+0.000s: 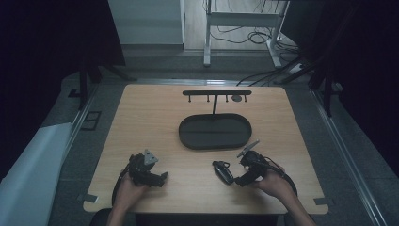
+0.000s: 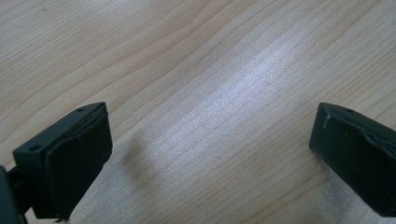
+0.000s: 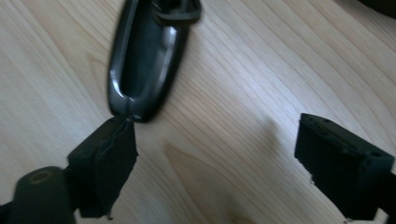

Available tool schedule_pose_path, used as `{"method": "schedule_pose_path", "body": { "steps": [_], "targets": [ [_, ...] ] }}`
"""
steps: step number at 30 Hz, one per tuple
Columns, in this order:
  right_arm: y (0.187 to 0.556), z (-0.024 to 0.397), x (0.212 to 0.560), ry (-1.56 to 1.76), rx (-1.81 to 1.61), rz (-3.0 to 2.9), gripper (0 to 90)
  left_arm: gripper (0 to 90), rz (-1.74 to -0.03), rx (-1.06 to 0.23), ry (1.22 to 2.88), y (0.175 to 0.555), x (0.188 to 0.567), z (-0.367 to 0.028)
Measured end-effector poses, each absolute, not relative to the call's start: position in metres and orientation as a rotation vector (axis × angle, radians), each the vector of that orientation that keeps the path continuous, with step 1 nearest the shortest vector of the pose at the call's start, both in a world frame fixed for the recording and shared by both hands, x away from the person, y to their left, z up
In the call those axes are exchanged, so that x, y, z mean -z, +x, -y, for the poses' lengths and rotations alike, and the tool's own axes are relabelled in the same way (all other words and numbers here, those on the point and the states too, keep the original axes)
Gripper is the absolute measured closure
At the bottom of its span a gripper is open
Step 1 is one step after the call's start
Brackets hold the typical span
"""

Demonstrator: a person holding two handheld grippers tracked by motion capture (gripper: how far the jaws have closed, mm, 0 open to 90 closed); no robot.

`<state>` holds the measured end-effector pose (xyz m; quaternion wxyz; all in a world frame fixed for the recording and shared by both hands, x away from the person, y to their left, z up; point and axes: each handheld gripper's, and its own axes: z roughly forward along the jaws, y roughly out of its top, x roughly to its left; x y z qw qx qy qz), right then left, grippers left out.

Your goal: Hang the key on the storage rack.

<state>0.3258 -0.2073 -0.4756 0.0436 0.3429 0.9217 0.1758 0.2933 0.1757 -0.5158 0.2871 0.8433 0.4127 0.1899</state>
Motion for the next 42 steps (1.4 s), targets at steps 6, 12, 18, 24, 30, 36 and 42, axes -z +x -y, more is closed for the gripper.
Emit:
{"method": "schedule_pose_path", "body": {
  "steps": [6,12,18,24,30,36,42],
  "targets": [
    [0.327,0.189,0.472,0.976,-0.481,-2.894,27.7,0.0,-1.101,-0.506,2.256,0.293,0.516,-0.176],
    [0.329,0.17,0.471,0.933,-0.436,-2.944,37.9,0.0,-1.101,-0.506,2.257,0.293,0.516,-0.176],
    [0.333,0.155,0.472,0.912,-0.403,-2.974,39.7,0.0,-1.099,-0.505,2.257,0.294,0.516,-0.176],
    [0.339,0.145,0.474,0.926,-0.371,-2.979,37.4,0.0,-1.098,-0.504,2.258,0.294,0.516,-0.176],
    [0.345,0.135,0.479,0.967,-0.291,-2.967,39.0,0.0,-1.098,-0.504,2.258,0.294,0.516,-0.176],
    [0.351,0.127,0.48,0.966,-0.264,-2.971,39.9,0.0,-1.097,-0.503,2.259,0.294,0.516,-0.176],
    [0.353,0.119,0.48,0.949,-0.188,-2.971,43.3,0.0,-1.095,-0.503,2.26,0.294,0.516,-0.176]
  ]
}}
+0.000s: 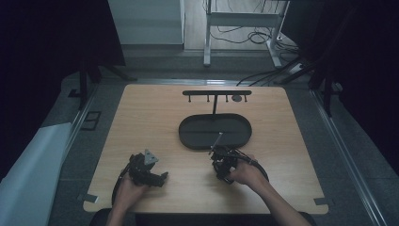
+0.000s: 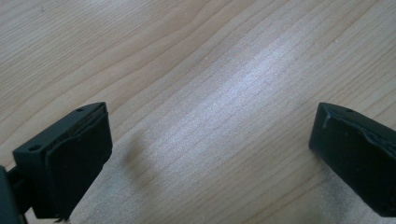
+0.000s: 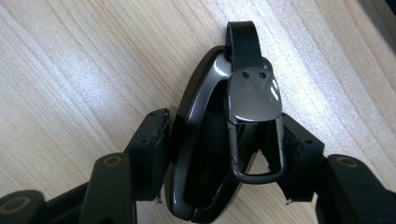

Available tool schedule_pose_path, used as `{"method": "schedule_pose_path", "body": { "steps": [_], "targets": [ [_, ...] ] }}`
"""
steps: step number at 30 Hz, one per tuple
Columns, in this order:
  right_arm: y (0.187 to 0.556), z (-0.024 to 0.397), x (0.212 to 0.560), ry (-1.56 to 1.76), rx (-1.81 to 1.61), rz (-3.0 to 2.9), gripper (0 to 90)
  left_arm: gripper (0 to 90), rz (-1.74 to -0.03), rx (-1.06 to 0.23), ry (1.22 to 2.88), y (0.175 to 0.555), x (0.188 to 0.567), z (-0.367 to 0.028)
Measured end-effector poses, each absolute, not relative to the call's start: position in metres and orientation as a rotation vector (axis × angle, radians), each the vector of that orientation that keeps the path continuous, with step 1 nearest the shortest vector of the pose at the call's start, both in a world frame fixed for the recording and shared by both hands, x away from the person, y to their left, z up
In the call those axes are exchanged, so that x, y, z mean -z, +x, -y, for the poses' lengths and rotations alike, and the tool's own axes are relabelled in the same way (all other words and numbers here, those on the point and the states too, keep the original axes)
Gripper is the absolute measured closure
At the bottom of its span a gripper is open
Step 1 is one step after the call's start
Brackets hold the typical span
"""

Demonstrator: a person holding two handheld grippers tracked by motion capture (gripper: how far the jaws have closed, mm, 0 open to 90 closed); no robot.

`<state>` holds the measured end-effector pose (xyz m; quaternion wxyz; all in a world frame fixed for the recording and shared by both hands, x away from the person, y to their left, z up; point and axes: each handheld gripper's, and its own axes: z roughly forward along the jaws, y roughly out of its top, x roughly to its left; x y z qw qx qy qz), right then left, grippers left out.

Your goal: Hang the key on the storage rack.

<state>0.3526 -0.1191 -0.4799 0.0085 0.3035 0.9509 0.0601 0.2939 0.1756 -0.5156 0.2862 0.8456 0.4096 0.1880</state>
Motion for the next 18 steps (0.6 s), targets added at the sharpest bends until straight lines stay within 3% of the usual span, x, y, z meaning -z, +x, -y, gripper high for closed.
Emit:
{"method": "schedule_pose_path", "body": {
  "steps": [18],
  "targets": [
    [0.355,0.122,0.466,0.851,-0.126,-3.007,47.3,0.0,-1.093,-0.501,2.261,0.294,0.516,-0.176]
  ]
}}
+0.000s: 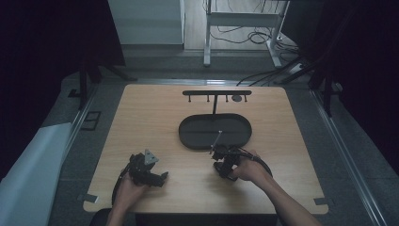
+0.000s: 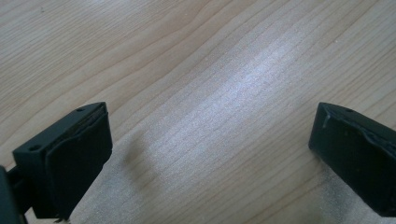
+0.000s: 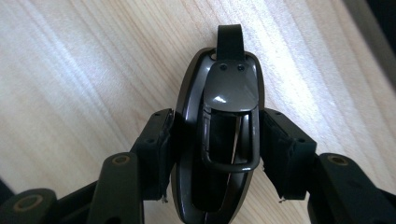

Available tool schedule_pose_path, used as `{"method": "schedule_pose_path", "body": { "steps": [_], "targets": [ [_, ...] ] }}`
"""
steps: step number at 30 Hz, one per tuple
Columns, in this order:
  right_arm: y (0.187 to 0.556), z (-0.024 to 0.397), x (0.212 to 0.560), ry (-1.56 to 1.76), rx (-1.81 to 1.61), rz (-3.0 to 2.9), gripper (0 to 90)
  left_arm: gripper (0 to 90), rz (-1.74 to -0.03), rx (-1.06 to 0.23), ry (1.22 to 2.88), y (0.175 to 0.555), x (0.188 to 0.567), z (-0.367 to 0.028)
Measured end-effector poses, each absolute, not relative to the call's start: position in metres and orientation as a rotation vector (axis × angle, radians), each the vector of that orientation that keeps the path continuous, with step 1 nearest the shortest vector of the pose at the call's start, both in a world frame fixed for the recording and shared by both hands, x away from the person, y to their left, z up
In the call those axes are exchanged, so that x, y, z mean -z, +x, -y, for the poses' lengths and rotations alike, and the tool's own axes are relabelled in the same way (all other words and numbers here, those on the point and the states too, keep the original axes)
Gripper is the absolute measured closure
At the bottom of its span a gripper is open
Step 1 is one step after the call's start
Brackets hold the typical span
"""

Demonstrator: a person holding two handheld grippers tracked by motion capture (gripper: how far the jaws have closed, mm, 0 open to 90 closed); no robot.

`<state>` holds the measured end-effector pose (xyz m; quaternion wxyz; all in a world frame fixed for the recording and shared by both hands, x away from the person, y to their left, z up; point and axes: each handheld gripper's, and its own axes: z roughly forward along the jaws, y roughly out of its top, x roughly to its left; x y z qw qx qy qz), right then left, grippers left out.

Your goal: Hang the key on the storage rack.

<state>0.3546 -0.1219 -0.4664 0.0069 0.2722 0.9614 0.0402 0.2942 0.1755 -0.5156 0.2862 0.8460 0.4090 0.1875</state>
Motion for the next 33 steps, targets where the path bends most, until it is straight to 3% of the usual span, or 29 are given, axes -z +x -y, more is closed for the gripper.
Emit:
{"method": "schedule_pose_path", "body": {
  "steps": [33],
  "targets": [
    [0.386,0.144,0.373,0.869,-0.093,-3.043,48.1,0.0,-1.091,-0.498,2.258,0.295,0.516,-0.175]
  ]
}}
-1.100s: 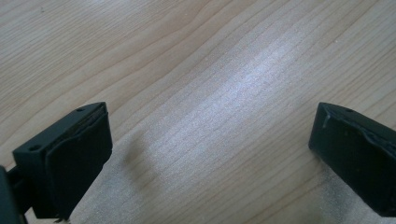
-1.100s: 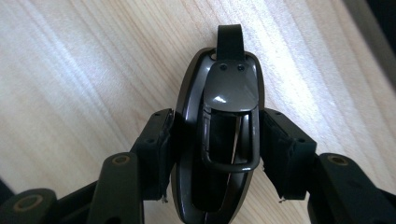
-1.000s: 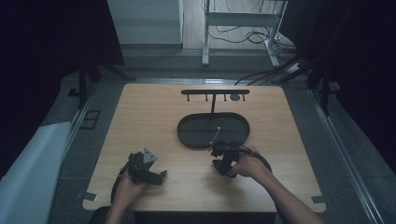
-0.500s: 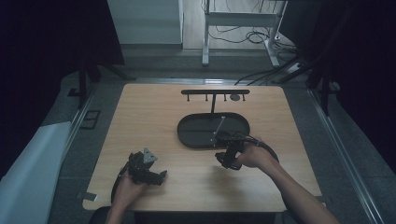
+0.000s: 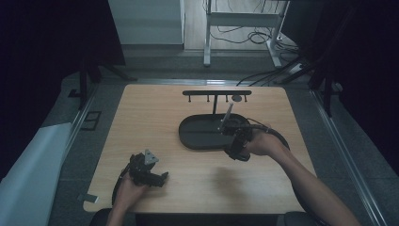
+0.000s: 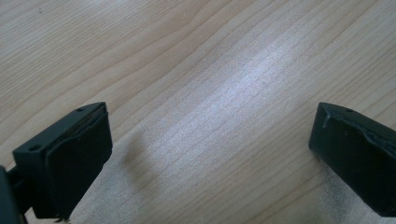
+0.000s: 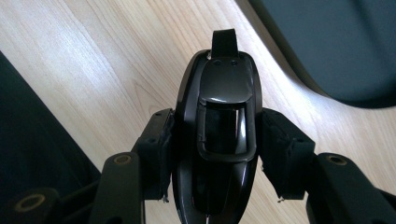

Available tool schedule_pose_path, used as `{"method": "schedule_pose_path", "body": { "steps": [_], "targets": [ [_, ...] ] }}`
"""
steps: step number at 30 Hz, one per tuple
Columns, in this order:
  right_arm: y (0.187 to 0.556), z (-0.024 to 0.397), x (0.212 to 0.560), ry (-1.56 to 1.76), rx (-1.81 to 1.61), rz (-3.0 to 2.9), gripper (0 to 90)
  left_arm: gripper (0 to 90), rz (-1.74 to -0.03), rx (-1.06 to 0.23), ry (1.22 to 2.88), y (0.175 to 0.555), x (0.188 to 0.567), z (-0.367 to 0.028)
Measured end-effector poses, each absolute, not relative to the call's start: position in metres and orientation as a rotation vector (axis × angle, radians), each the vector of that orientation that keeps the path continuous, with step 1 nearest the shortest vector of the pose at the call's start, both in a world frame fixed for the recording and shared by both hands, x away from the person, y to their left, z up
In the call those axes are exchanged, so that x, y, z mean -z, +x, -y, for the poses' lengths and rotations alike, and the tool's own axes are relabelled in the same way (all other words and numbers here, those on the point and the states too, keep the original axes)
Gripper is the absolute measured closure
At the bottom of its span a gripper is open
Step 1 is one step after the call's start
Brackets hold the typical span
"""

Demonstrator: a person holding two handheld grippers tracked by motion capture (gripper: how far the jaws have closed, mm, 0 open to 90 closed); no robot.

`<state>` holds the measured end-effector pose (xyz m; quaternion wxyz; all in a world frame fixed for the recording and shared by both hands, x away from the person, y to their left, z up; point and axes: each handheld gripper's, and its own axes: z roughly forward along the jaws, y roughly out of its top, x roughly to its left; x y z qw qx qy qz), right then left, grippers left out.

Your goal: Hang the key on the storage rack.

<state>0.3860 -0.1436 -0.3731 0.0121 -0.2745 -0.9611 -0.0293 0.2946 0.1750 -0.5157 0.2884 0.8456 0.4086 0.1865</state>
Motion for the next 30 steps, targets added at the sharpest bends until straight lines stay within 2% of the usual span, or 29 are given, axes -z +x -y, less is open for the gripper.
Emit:
{"method": "schedule_pose_path", "body": {
  "steps": [14,30],
  "targets": [
    [0.409,0.171,0.344,-1.006,0.06,2.923,48.3,0.0,-1.09,-0.496,2.258,0.295,0.516,-0.175],
    [0.453,0.214,0.309,-1.276,0.18,2.868,48.4,0.0,-1.089,-0.494,2.258,0.295,0.516,-0.176]
  ]
}}
